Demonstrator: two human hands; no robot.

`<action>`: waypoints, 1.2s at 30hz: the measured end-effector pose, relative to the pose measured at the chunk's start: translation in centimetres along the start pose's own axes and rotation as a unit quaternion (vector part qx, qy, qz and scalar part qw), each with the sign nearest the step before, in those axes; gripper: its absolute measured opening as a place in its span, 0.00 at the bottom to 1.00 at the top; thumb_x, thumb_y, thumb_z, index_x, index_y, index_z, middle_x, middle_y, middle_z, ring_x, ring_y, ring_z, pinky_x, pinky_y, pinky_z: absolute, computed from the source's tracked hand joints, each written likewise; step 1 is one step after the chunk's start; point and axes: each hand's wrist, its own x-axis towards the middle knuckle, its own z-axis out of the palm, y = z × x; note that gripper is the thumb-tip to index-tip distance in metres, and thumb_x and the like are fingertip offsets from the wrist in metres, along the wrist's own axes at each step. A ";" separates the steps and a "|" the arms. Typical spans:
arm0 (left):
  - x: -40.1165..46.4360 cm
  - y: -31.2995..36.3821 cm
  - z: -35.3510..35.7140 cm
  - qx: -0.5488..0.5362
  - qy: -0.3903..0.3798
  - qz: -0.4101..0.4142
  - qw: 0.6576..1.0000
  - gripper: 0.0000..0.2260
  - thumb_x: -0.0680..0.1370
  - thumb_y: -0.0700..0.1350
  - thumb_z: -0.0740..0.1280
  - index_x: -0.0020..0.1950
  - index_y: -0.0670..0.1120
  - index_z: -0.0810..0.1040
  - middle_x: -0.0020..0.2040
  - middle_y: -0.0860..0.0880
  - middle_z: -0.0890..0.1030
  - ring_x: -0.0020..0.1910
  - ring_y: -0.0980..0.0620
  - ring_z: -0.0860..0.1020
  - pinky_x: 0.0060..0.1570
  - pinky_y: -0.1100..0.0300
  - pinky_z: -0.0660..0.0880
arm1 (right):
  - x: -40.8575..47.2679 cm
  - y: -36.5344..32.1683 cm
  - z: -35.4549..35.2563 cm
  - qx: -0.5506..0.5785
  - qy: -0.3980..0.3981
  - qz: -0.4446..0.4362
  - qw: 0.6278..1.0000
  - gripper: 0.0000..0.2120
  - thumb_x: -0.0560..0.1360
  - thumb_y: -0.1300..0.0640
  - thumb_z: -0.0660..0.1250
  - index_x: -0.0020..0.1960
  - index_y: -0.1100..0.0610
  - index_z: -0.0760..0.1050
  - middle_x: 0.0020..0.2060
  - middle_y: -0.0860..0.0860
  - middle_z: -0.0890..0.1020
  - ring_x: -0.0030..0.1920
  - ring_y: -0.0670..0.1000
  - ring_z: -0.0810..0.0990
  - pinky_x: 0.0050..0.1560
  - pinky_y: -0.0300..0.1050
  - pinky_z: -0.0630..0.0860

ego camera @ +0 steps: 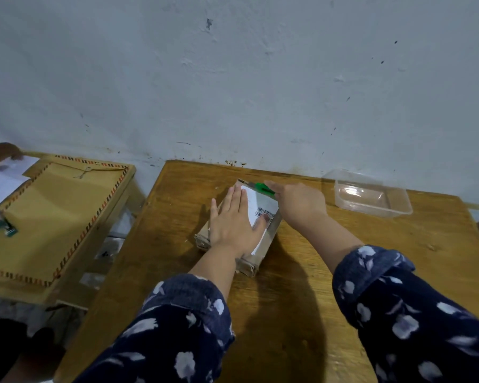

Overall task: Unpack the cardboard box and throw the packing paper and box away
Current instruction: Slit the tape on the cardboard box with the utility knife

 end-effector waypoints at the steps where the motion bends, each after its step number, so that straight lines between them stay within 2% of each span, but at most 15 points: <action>1: -0.1 0.0 0.0 0.000 0.001 0.001 1.000 0.34 0.79 0.64 0.44 0.78 0.46 0.40 0.79 0.49 0.39 0.77 0.51 0.38 0.75 0.44 0.39 | 0.2 -0.3 -0.1 -0.011 -0.001 -0.003 1.000 0.28 0.79 0.60 0.56 0.73 0.37 0.55 0.48 0.51 0.80 0.44 0.54 0.79 0.32 0.45 0.69; 4: -0.1 0.0 0.2 0.000 0.011 0.000 1.000 0.34 0.79 0.64 0.43 0.78 0.47 0.40 0.79 0.49 0.38 0.77 0.52 0.37 0.75 0.43 0.40 | 0.8 -1.0 -0.4 -0.028 -0.015 -0.011 0.999 0.32 0.77 0.62 0.58 0.74 0.38 0.53 0.47 0.51 0.79 0.41 0.53 0.78 0.32 0.45 0.69; 9: 0.0 0.0 0.3 0.007 0.012 -0.004 1.000 0.34 0.79 0.64 0.44 0.78 0.47 0.39 0.79 0.49 0.38 0.77 0.52 0.36 0.75 0.43 0.40 | 1.3 -1.6 -0.6 -0.055 -0.005 -0.037 0.998 0.32 0.76 0.62 0.59 0.75 0.41 0.54 0.44 0.50 0.78 0.39 0.53 0.75 0.31 0.44 0.66; 12: -0.1 0.0 0.2 0.004 0.012 -0.005 1.000 0.34 0.78 0.65 0.43 0.78 0.46 0.40 0.79 0.49 0.38 0.77 0.52 0.36 0.75 0.43 0.40 | 1.4 -2.0 -1.0 -0.092 0.008 -0.066 0.994 0.31 0.76 0.62 0.59 0.75 0.43 0.55 0.42 0.51 0.78 0.41 0.53 0.78 0.35 0.45 0.67; 14: -0.2 0.1 0.2 -0.001 0.014 -0.010 1.000 0.35 0.78 0.66 0.41 0.78 0.46 0.40 0.79 0.50 0.38 0.77 0.53 0.36 0.75 0.43 0.40 | 1.5 -2.1 -1.4 -0.107 0.002 -0.073 0.992 0.30 0.76 0.63 0.59 0.74 0.44 0.57 0.42 0.51 0.78 0.44 0.54 0.80 0.36 0.45 0.68; 19: -0.3 0.3 0.1 0.000 0.008 -0.017 1.000 0.35 0.78 0.67 0.42 0.78 0.47 0.41 0.79 0.50 0.40 0.77 0.53 0.37 0.75 0.43 0.39 | 1.4 -1.8 -2.0 -0.119 -0.028 -0.060 0.991 0.27 0.75 0.64 0.60 0.71 0.45 0.63 0.43 0.50 0.78 0.41 0.53 0.77 0.36 0.44 0.69; 25: -0.2 0.2 0.1 0.006 0.011 -0.015 1.000 0.35 0.78 0.66 0.42 0.78 0.47 0.41 0.79 0.50 0.39 0.77 0.52 0.37 0.75 0.44 0.39 | 0.9 -1.9 -1.9 -0.123 -0.005 -0.072 0.990 0.28 0.76 0.62 0.60 0.73 0.46 0.60 0.31 0.49 0.68 0.36 0.52 0.73 0.35 0.44 0.68; 27: -0.2 0.3 0.1 0.008 0.008 -0.016 1.000 0.34 0.78 0.65 0.44 0.78 0.47 0.41 0.79 0.50 0.38 0.77 0.52 0.37 0.75 0.44 0.40 | 0.5 -1.0 -1.7 -0.119 -0.015 -0.064 0.991 0.27 0.75 0.64 0.59 0.71 0.45 0.63 0.33 0.49 0.71 0.38 0.53 0.75 0.34 0.45 0.68; 29: -0.3 0.3 0.1 0.003 0.008 -0.018 1.000 0.34 0.78 0.65 0.43 0.78 0.47 0.41 0.79 0.50 0.38 0.77 0.52 0.38 0.75 0.44 0.40 | 0.0 0.4 -2.0 -0.113 -0.024 -0.051 0.992 0.25 0.76 0.65 0.57 0.68 0.45 0.68 0.43 0.50 0.78 0.45 0.55 0.78 0.37 0.45 0.69; 31: -0.3 0.3 0.2 0.000 0.010 -0.018 1.000 0.35 0.78 0.66 0.43 0.78 0.47 0.41 0.79 0.51 0.38 0.77 0.52 0.38 0.75 0.44 0.40 | -0.3 1.2 -2.3 -0.099 -0.025 -0.043 0.994 0.27 0.76 0.65 0.56 0.70 0.42 0.65 0.51 0.51 0.80 0.50 0.55 0.80 0.38 0.45 0.70; 33: -0.2 0.3 0.2 0.000 0.011 -0.017 1.000 0.35 0.78 0.65 0.43 0.78 0.47 0.41 0.78 0.50 0.38 0.77 0.52 0.37 0.75 0.43 0.40 | -0.3 0.8 -2.5 -0.084 -0.015 -0.043 0.995 0.29 0.77 0.64 0.55 0.73 0.40 0.59 0.51 0.52 0.80 0.49 0.55 0.80 0.36 0.45 0.70; 36: -0.2 0.2 0.3 0.007 0.010 -0.015 1.000 0.34 0.79 0.64 0.45 0.78 0.47 0.41 0.79 0.50 0.38 0.77 0.52 0.37 0.75 0.43 0.40 | 0.2 -0.5 -2.2 -0.062 -0.004 -0.044 0.997 0.29 0.77 0.61 0.58 0.74 0.40 0.57 0.50 0.52 0.81 0.46 0.54 0.80 0.34 0.45 0.71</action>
